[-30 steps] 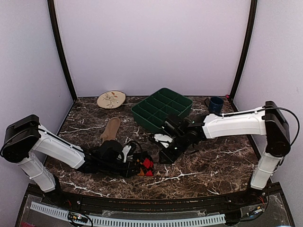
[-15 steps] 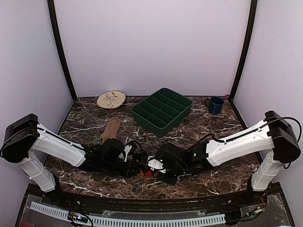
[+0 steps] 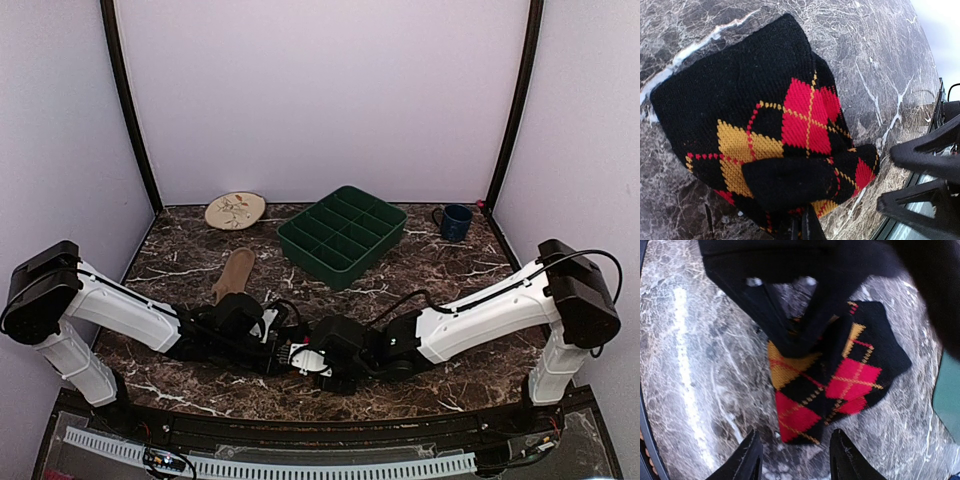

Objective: Roll the socks
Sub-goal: Roll the sock at the center of the board.

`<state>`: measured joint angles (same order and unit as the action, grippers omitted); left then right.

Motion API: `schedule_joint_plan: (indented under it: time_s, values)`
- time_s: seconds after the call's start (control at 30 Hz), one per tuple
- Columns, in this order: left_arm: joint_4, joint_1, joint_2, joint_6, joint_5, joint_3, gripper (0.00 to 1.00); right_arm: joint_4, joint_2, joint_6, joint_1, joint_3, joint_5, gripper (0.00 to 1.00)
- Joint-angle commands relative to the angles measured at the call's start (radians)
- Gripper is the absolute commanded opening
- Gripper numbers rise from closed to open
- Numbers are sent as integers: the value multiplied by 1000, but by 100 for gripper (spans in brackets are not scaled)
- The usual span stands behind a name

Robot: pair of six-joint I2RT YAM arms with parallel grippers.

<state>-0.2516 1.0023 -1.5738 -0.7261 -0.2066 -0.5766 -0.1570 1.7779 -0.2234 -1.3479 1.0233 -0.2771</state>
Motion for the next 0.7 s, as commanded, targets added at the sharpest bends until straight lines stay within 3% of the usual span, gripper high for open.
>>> schedule_joint_plan:
  time_s: [0.0, 0.43, 0.67]
  values:
    - [89, 2, 14, -3, -19, 0, 0, 34, 39, -50, -15, 49, -11, 45]
    - [89, 0, 16, 5, -24, 6, 0, 36, 109, -89, -8, 67, 14, 39]
    - [90, -7, 17, 11, -34, 9, 0, 31, 149, -103, 10, 103, 41, 31]
